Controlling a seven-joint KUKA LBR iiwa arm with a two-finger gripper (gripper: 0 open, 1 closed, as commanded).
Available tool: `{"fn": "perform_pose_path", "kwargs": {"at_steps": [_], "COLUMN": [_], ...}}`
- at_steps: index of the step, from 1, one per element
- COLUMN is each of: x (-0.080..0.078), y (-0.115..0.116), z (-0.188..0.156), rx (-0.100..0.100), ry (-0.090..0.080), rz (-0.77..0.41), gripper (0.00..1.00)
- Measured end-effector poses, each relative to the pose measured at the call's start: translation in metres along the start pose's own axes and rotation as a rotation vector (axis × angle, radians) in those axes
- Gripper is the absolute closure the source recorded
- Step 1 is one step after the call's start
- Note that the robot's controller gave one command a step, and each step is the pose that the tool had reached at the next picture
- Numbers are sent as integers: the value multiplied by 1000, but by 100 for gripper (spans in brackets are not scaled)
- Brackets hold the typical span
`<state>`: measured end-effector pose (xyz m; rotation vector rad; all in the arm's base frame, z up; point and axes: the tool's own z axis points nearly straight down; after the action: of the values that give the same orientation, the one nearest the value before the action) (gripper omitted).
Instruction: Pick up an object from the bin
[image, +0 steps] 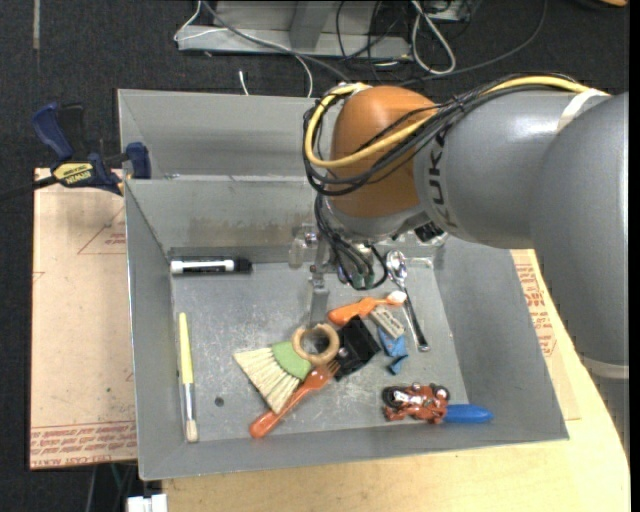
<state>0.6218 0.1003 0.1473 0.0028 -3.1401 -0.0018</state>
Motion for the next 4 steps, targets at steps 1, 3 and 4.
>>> {"fn": "perform_pose_path", "kwargs": {"at_steps": [1,3,4], "x": [-1,61,71], "y": [0,2,65], "z": [-1,52,48], "rx": [0,-1,-6], "ry": [-3,-8,-4], "rz": [2,-322,-389], "gripper": [0,0,0]}}
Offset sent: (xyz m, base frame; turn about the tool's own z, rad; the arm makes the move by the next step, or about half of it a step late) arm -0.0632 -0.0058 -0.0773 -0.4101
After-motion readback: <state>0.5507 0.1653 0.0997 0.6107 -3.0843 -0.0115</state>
